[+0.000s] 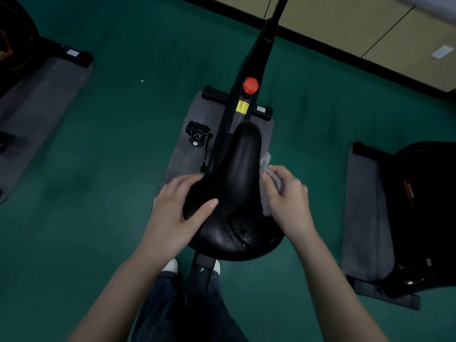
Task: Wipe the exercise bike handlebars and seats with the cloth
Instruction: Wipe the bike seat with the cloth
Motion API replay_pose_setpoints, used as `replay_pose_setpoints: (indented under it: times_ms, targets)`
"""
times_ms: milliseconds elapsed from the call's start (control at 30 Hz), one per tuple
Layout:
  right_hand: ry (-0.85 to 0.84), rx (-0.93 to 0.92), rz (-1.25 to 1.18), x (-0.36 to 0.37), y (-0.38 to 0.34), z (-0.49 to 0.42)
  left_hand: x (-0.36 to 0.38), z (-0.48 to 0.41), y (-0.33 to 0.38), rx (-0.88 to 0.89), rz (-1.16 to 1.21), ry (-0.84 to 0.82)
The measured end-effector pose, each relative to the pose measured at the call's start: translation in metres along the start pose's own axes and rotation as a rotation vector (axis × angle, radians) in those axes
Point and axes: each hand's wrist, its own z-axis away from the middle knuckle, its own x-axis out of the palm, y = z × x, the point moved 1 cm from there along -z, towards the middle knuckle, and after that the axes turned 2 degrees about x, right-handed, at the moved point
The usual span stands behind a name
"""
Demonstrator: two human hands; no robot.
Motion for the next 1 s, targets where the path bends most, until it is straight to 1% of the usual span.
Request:
replay_pose_setpoints:
  times_ms: [67, 133, 200, 267, 400, 467, 500, 533, 567, 600, 633, 700, 733, 767, 800, 833, 933, 1000]
  targets:
    - [-0.012, 0.009, 0.002, -0.003, -0.001, 0.001, 0.0, 0.0, 0.0, 0.0, -0.001, 0.002]
    - [0.024, -0.038, 0.012, -0.006, -0.003, 0.014, -0.001, 0.0, 0.001, 0.002, 0.002, 0.003]
    - [0.088, -0.144, 0.034, -0.004, -0.006, 0.035, -0.001, 0.0, 0.002, 0.002, 0.002, 0.001]
    - [0.118, -0.272, 0.064, 0.001, -0.005, 0.056, 0.0, 0.0, 0.002, -0.002, -0.005, 0.001]
    - [0.056, -0.496, 0.057, 0.01, 0.004, 0.085, 0.001, -0.001, 0.003, -0.001, -0.02, 0.003]
    - [0.021, -0.559, 0.021, 0.007, 0.013, 0.086, 0.0, -0.001, 0.002, -0.007, -0.014, 0.003]
    - [0.032, -0.563, -0.001, 0.003, 0.017, 0.082, 0.0, -0.001, 0.001, -0.009, -0.01, 0.003]
    - [0.06, -0.532, -0.022, 0.0, 0.022, 0.075, 0.0, -0.001, 0.0, -0.011, -0.007, 0.005]
    - [0.104, -0.458, -0.044, -0.003, 0.027, 0.066, 0.0, 0.0, 0.0, -0.01, -0.003, 0.006]
    - [0.136, -0.342, -0.089, -0.005, 0.032, 0.054, 0.0, 0.0, 0.0, -0.009, 0.003, 0.006]
    - [0.117, -0.191, -0.17, -0.007, 0.036, 0.039, 0.001, 0.0, 0.0, -0.01, 0.008, 0.006]
    - [-0.065, 0.133, -0.453, -0.007, 0.043, 0.014, 0.001, 0.0, -0.001, -0.012, 0.007, 0.011]
    - [-0.142, 0.242, -0.604, -0.006, 0.047, 0.008, 0.002, 0.0, -0.002, -0.01, 0.003, 0.015]
    - [-0.17, 0.296, -0.705, -0.005, 0.049, 0.006, 0.002, 0.0, -0.002, -0.007, 0.001, 0.019]
    - [-0.162, 0.296, -0.743, -0.005, 0.051, 0.009, 0.002, 0.0, -0.003, -0.005, 0.004, 0.023]
    - [-0.126, 0.247, -0.732, -0.006, 0.052, 0.017, 0.002, 0.0, -0.003, -0.004, 0.01, 0.026]
    - [-0.065, 0.027, -0.67, -0.009, 0.058, 0.047, 0.003, 0.0, -0.005, -0.005, 0.024, 0.03]
    - [-0.069, 0.005, -0.688, -0.009, 0.063, 0.048, 0.003, 0.0, -0.006, -0.005, 0.022, 0.029]
